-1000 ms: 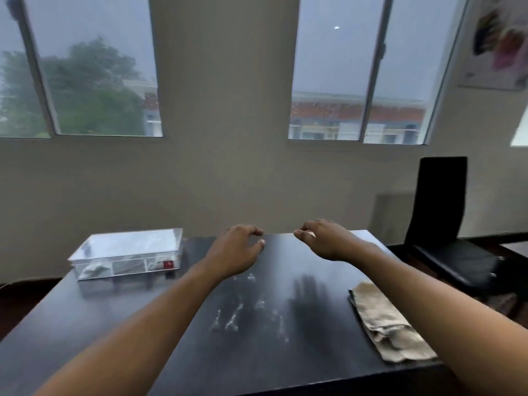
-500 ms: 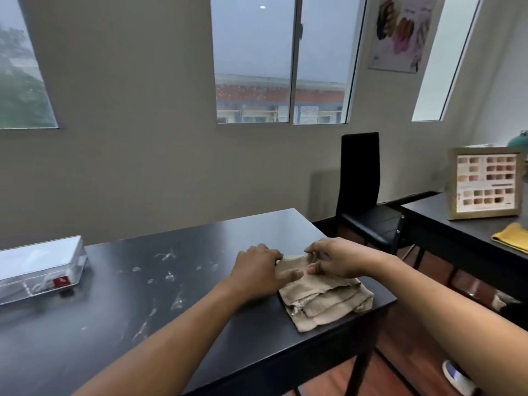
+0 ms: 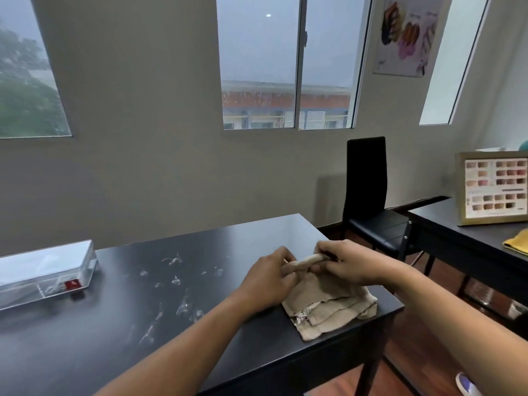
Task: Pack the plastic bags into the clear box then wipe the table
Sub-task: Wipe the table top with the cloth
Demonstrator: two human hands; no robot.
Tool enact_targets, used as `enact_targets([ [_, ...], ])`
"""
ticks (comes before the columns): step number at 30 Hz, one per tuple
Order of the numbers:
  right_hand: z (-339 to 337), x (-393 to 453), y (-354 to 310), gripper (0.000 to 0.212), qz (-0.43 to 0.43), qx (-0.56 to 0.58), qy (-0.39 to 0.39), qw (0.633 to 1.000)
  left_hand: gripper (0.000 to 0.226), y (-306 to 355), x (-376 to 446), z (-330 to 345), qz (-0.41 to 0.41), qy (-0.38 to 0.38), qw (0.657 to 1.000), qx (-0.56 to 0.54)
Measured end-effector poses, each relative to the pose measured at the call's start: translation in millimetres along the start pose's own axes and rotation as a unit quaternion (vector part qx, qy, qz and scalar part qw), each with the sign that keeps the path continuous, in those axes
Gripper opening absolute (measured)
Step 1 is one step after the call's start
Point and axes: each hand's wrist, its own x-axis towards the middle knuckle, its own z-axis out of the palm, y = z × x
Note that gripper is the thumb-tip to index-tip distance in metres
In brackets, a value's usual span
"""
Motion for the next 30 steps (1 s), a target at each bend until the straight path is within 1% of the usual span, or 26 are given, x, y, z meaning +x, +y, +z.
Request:
enact_targets([
  [5, -4, 0, -35, 0.012, -0.064, 0.099, 0.023, 0.993, 0.013, 1, -21, -30, -0.006, 0.05, 0.989, -0.139],
  [7, 2, 5, -48, 0.011, -0.067, 0.158, 0.012, 0.985, 0.013, -2, -33, -45, -0.013, 0.06, 0.985, -0.163],
  [9, 9, 10, -60, 0.016, -0.057, 0.216, -0.014, 0.975, 0.014, -7, -46, -61, -0.018, 0.055, 0.98, -0.189],
  [13, 24, 19, -88, 0.023, -0.065, 0.312, -0.073, 0.945, 0.015, -20, -72, -92, -0.035, 0.06, 0.978, -0.199],
  [16, 39, 24, -113, 0.024, -0.074, 0.329, -0.083, 0.938, 0.018, -36, -91, -110, -0.05, 0.074, 0.978, -0.188],
  [18, 53, 29, -131, 0.023, -0.081, 0.28, -0.073, 0.954, 0.019, -49, -106, -121, -0.064, 0.083, 0.98, -0.171],
  [19, 60, 32, -140, 0.022, -0.083, 0.228, -0.061, 0.968, 0.02, -56, -113, -126, -0.071, 0.091, 0.982, -0.153],
  [20, 68, 34, -147, 0.022, -0.084, 0.15, -0.047, 0.984, 0.021, -64, -119, -130, -0.079, 0.098, 0.984, -0.129],
  [21, 77, 37, -154, 0.024, -0.088, 0.04, -0.027, 0.995, 0.023, -73, -125, -134, -0.086, 0.104, 0.986, -0.103],
  [22, 86, 38, -160, 0.03, -0.101, -0.084, -0.002, 0.991, 0.025, -83, -132, -138, -0.091, 0.107, 0.987, -0.078],
  [23, 95, 38, -166, 0.039, -0.115, -0.182, 0.018, 0.976, 0.027, -92, -139, -141, -0.093, 0.107, 0.988, -0.057],
  [24, 104, 36, -172, 0.049, -0.137, -0.213, 0.032, 0.967, 0.027, -101, -147, -145, -0.091, 0.105, 0.99, -0.033],
  [25, 113, 34, -177, 0.054, -0.162, -0.201, 0.029, 0.966, 0.028, -110, -155, -149, -0.087, 0.104, 0.991, 0.0],
  [27, 130, 28, -187, 0.051, -0.227, -0.138, 0.003, 0.964, 0.031, -125, -173, -160, -0.086, 0.116, 0.986, 0.088],
  [28, 138, 25, -189, 0.049, -0.245, -0.11, -0.015, 0.963, 0.033, -132, -181, -166, -0.09, 0.123, 0.979, 0.133],
  [30, 148, 21, -189, 0.048, -0.235, -0.068, -0.044, 0.969, 0.042, -145, -197, -177, -0.116, 0.115, 0.964, 0.208],
])
